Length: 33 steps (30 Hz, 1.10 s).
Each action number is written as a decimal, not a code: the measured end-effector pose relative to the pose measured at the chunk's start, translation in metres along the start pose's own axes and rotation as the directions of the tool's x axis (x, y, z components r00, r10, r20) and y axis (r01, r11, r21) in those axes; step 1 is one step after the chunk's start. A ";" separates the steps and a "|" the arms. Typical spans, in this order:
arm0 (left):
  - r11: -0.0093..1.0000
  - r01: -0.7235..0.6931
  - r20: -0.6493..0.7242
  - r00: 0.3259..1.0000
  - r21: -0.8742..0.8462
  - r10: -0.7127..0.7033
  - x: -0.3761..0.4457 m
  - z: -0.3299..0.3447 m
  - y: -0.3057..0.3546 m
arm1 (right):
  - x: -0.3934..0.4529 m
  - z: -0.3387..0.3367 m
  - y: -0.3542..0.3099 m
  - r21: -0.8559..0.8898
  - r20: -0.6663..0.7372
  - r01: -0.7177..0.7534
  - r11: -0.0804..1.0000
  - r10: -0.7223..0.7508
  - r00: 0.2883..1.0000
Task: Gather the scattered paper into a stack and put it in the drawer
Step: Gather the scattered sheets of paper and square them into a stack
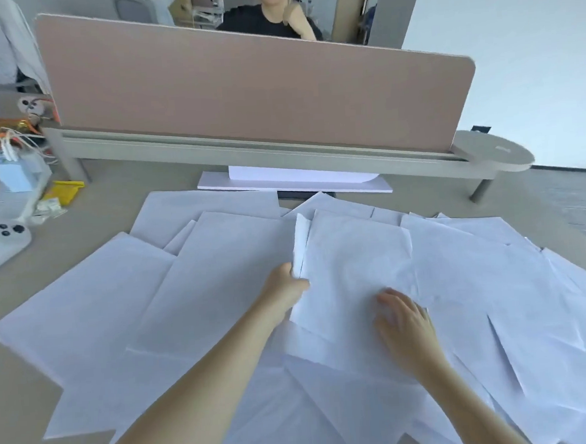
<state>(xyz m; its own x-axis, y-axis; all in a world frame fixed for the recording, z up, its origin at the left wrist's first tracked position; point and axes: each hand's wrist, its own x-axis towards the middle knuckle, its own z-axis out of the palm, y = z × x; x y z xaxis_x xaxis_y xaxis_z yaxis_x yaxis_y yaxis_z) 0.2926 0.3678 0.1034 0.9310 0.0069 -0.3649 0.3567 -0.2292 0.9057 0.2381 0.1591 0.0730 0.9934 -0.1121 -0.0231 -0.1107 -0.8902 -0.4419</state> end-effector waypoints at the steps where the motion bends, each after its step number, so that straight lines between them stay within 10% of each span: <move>1: 0.999 -0.045 -0.032 0.998 0.014 0.045 -0.005 -0.001 -0.004 | -0.006 0.004 -0.005 -0.002 -0.005 0.022 1.000 -0.022 1.000; 9: 0.987 -0.137 -0.362 0.919 0.083 0.158 -0.054 -0.105 -0.046 | -0.073 0.022 -0.054 0.146 -0.095 0.169 0.975 -0.156 0.983; 17: 0.981 -0.084 -0.314 0.940 0.175 0.136 -0.055 -0.167 -0.063 | -0.068 0.038 -0.095 0.306 0.026 0.116 0.945 -0.131 0.991; 21: 0.968 -0.061 -0.325 0.935 0.245 0.141 -0.022 -0.160 -0.060 | -0.033 0.028 -0.101 0.722 0.059 -0.114 0.682 0.103 0.993; 27: 0.997 -0.047 -0.304 0.951 0.056 0.062 0.005 -0.156 -0.053 | 0.012 0.014 -0.105 0.902 0.394 -0.413 0.122 0.155 0.906; 29: 0.987 -0.002 -0.190 0.981 -0.161 -0.029 0.003 -0.159 -0.048 | 0.018 0.016 -0.108 0.888 0.411 -0.431 0.158 0.145 0.900; 33: 0.997 0.031 -0.025 0.999 -0.077 -0.033 -0.009 -0.147 -0.040 | 0.025 0.023 -0.112 0.851 0.455 -0.457 0.258 0.070 0.888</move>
<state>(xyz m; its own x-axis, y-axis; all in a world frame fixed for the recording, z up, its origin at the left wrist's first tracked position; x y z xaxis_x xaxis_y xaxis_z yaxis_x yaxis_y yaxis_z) 0.2811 0.5201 0.1022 0.9202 0.0384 -0.3895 0.3905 -0.1534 0.9077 0.2758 0.2664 0.1011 0.8873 0.0387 -0.4596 -0.4576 0.1977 -0.8669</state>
